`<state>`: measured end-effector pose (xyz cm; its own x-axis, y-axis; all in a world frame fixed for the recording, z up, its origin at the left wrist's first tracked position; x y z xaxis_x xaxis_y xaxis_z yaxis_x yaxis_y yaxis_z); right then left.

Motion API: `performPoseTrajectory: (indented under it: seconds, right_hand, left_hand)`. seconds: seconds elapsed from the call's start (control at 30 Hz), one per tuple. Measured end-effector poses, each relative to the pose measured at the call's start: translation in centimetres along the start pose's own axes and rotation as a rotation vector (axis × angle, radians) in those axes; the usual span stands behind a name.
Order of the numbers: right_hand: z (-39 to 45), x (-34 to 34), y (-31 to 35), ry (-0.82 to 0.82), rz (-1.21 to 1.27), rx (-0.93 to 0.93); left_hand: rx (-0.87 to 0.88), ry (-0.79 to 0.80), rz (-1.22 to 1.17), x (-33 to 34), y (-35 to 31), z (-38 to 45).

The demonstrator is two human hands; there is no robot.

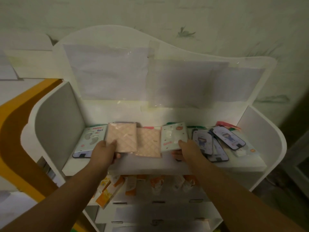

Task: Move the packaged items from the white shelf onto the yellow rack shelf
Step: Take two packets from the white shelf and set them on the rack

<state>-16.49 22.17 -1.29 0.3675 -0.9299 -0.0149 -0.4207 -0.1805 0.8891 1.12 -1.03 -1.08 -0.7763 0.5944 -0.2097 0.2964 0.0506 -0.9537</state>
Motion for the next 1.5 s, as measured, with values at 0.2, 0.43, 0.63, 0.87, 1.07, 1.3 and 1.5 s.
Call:
performPoseTrajectory:
  seconds: [0.2,0.43,0.63,0.87,1.07,1.3,1.5]
  right_hand:
    - [-2.7,-1.6,-1.3,0.062,0.207,-0.116]
    - [-6.6,-2.2,-1.9,0.131,0.228,-0.164]
    - [-10.3,0.0,-3.1,0.284,0.121,-0.246]
    - [-15.0,4.6,-5.4,0.402,0.014,-0.294]
    - [-19.2,9.5,-6.9,0.438,-0.048,-0.367]
    - [-26.0,18.8,-9.3,0.490,-0.082,-0.448]
    - [-32.9,27.8,-12.6,0.498,0.001,-0.445]
  left_hand:
    - [0.008,0.062,-0.154,0.8,0.5,-2.7]
    - [0.026,0.116,-0.276,0.6,0.3,-7.2]
    - [0.050,0.096,-0.257,-1.4,1.1,-11.5]
    - [0.125,0.010,-0.230,-7.5,2.8,-14.9]
    - [0.146,-0.066,-0.299,-14.2,4.5,-17.0]
    - [0.151,-0.109,-0.335,-25.8,7.8,-19.6]
    - [0.173,-0.171,-0.370,-37.3,11.2,-21.0]
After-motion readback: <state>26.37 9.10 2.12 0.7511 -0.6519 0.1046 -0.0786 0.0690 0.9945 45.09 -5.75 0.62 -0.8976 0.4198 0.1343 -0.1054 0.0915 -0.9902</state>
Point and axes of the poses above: each hand's wrist, its own z-axis towards the middle knuckle, its own x-axis out of the palm, y = z × x, the point moved 3 cm from there along z, towards the middle knuckle, and after that the axes turned 1 degree about y, right-handed, at the moved point
